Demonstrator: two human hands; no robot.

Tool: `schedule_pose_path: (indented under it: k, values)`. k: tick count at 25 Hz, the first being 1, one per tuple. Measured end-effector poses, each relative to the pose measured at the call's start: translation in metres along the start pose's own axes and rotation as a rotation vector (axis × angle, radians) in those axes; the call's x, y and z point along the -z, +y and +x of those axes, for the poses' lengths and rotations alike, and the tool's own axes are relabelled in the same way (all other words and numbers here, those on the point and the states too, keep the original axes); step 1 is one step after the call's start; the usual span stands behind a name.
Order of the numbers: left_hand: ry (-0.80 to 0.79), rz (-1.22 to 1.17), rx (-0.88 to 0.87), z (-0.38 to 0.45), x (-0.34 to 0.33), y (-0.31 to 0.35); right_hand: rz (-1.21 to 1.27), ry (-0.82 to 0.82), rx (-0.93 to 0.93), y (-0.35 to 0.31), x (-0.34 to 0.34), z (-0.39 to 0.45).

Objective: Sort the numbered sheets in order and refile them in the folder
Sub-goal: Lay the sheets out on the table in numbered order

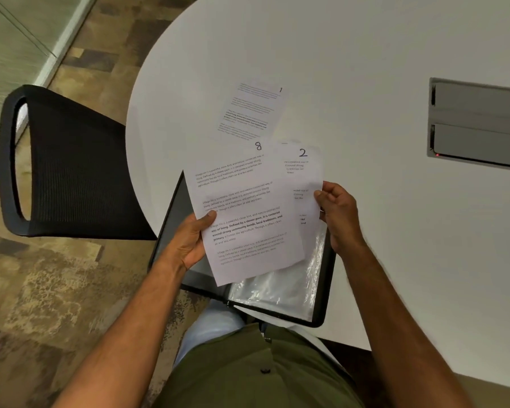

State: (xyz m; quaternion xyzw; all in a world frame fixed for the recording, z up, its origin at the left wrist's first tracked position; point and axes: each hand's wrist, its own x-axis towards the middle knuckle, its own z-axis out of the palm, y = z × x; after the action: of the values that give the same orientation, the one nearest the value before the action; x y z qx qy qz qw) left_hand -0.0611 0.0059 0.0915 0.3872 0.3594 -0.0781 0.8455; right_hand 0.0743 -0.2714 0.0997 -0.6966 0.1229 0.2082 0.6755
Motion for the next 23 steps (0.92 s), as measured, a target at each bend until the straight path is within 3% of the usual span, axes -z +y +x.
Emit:
schedule_pose_path:
  k: [6, 11, 17, 21, 23]
  values:
    - [0.006, 0.098, 0.026, 0.03, 0.006, 0.027, -0.003, 0.075, 0.002, 0.001, -0.006, 0.037]
    - [0.154, 0.435, -0.029, 0.087, 0.021, 0.05, -0.09, 0.318, 0.045, 0.018, -0.005, 0.114]
    - [0.238, 0.371, 0.114, 0.132, 0.059, 0.045, -0.203, 0.571, 0.025, 0.039, 0.004, 0.214]
    - [0.219, 0.355, 0.145, 0.145, 0.067, 0.045, -0.423, 0.604, -0.021, 0.05, 0.009, 0.233]
    - [0.222, 0.354, 0.16, 0.151, 0.068, 0.046, -0.681, 0.559, 0.111, 0.06, -0.003, 0.227]
